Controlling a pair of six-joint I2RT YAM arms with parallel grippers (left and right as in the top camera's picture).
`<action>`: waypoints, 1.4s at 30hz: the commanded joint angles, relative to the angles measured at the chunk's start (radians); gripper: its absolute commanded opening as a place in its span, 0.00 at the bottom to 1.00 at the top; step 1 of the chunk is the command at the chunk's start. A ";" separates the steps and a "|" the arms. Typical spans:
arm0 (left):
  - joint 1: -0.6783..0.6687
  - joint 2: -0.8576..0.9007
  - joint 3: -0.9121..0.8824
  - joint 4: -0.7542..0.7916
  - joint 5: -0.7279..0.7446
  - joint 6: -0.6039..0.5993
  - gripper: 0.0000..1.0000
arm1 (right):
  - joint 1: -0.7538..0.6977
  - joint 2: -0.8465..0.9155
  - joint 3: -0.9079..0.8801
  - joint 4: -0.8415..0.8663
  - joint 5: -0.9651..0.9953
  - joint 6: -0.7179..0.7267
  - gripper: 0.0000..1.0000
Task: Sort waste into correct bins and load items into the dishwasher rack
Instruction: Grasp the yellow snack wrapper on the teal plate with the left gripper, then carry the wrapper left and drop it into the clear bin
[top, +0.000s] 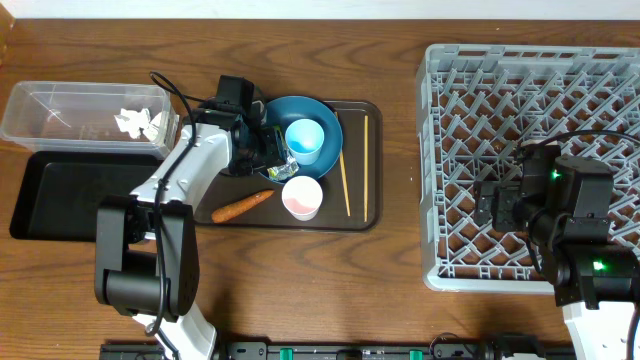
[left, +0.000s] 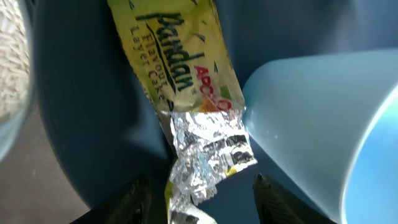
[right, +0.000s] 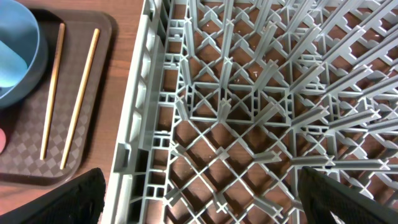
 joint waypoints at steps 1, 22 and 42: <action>0.000 0.008 0.004 0.014 -0.016 0.013 0.55 | 0.006 -0.005 0.017 -0.001 -0.007 0.014 0.98; 0.003 0.000 0.004 0.002 -0.016 0.014 0.06 | 0.006 -0.005 0.017 -0.001 -0.007 0.014 0.98; 0.344 -0.328 0.072 0.180 -0.016 0.047 0.06 | 0.006 -0.005 0.017 0.003 -0.007 0.010 0.98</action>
